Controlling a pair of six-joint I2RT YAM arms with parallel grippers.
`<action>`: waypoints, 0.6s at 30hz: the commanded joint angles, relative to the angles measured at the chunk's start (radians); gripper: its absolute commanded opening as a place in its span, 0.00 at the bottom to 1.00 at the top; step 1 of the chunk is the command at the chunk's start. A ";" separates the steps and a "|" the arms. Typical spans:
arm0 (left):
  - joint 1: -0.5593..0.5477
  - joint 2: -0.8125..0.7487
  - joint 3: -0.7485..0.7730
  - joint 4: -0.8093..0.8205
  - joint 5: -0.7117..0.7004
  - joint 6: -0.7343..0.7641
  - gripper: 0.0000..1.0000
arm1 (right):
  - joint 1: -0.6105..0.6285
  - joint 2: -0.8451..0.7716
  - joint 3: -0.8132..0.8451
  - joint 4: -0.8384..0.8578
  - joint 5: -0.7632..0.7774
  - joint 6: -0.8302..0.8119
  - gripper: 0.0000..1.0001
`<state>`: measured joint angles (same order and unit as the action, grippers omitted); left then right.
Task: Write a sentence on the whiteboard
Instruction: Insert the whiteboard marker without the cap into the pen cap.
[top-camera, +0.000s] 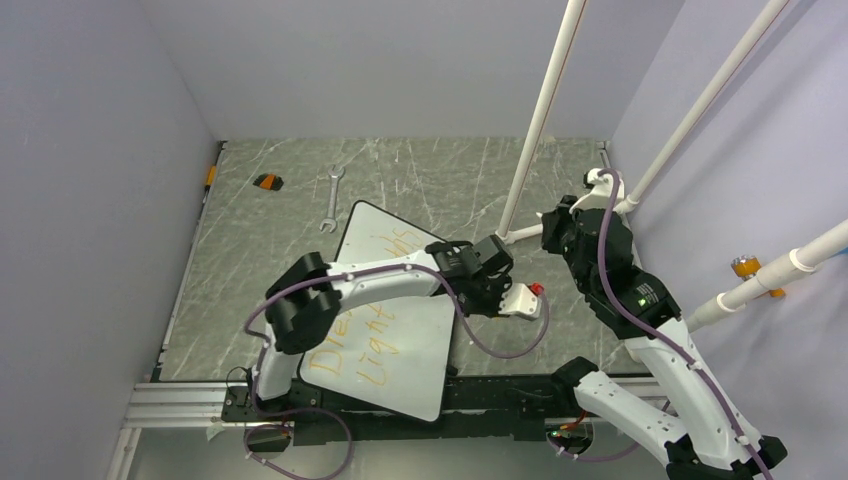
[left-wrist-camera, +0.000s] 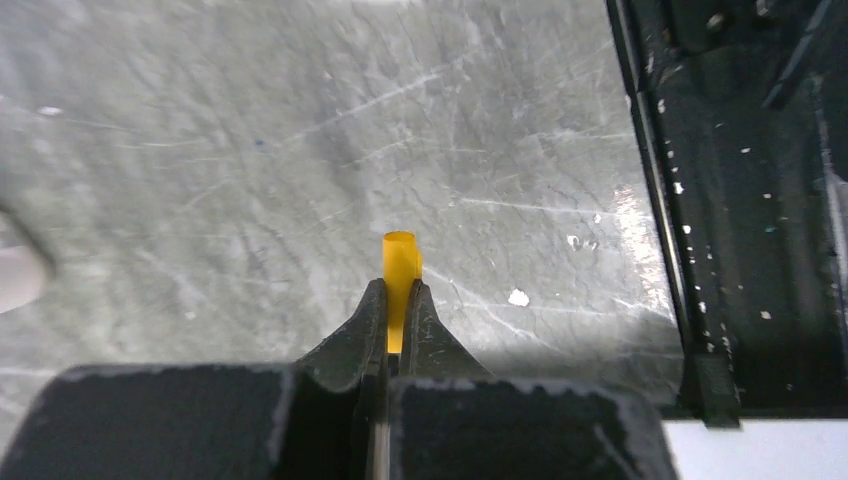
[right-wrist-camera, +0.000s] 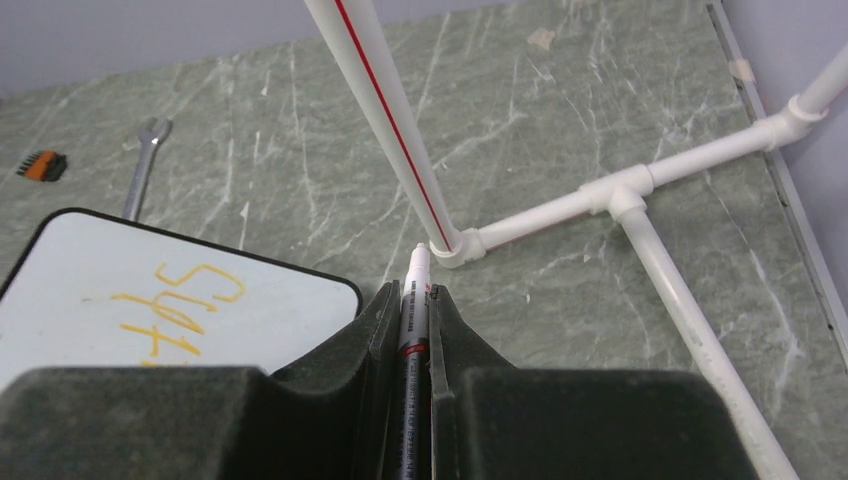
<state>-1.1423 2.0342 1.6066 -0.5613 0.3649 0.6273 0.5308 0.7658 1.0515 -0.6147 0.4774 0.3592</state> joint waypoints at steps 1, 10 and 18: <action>-0.010 -0.162 -0.037 0.058 0.007 -0.008 0.00 | -0.002 0.013 0.097 0.078 -0.040 -0.042 0.00; -0.003 -0.364 -0.086 -0.010 -0.168 -0.074 0.00 | -0.003 0.032 0.145 0.154 -0.169 -0.054 0.00; 0.039 -0.617 -0.226 -0.037 -0.173 -0.027 0.00 | -0.002 0.054 0.127 0.212 -0.325 -0.028 0.00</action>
<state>-1.1282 1.5490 1.4395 -0.5919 0.2016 0.5823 0.5308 0.8185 1.1660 -0.4843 0.2615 0.3241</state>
